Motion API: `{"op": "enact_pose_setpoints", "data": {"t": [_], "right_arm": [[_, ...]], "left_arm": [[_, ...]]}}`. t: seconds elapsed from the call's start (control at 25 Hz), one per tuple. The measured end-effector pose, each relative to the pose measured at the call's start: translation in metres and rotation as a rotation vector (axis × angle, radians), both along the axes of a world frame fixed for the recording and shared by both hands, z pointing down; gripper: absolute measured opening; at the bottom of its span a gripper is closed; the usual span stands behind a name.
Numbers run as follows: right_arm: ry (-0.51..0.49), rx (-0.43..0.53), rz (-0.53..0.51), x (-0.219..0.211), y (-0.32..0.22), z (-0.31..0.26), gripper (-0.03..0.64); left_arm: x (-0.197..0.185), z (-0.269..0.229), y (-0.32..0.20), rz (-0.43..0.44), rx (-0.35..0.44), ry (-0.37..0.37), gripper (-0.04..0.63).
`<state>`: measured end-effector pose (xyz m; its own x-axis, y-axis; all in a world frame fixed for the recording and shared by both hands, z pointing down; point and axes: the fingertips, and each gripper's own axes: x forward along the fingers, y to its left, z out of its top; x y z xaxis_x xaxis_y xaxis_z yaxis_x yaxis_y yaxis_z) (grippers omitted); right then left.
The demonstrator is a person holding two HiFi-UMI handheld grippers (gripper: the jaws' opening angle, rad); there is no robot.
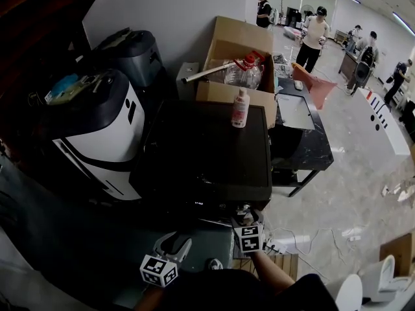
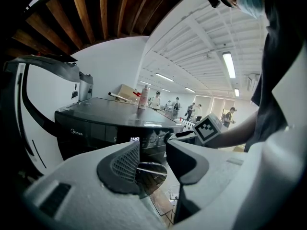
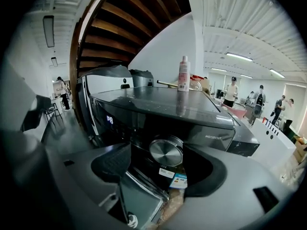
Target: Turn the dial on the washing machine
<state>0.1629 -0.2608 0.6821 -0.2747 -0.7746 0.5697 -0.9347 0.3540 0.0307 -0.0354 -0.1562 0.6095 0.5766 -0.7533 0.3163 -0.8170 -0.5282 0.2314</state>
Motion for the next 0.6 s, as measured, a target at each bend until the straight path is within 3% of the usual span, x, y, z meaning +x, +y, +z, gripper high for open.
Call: {"op": "enact_pose_setpoints", "data": {"t": [0.6], "right_arm": [[-0.067, -0.086, 0.045, 0.008, -0.001, 0.021, 0.329]], "left_arm": [[0.002, 0.002, 0.007, -0.01, -0.009, -0.002, 0.172]]}}
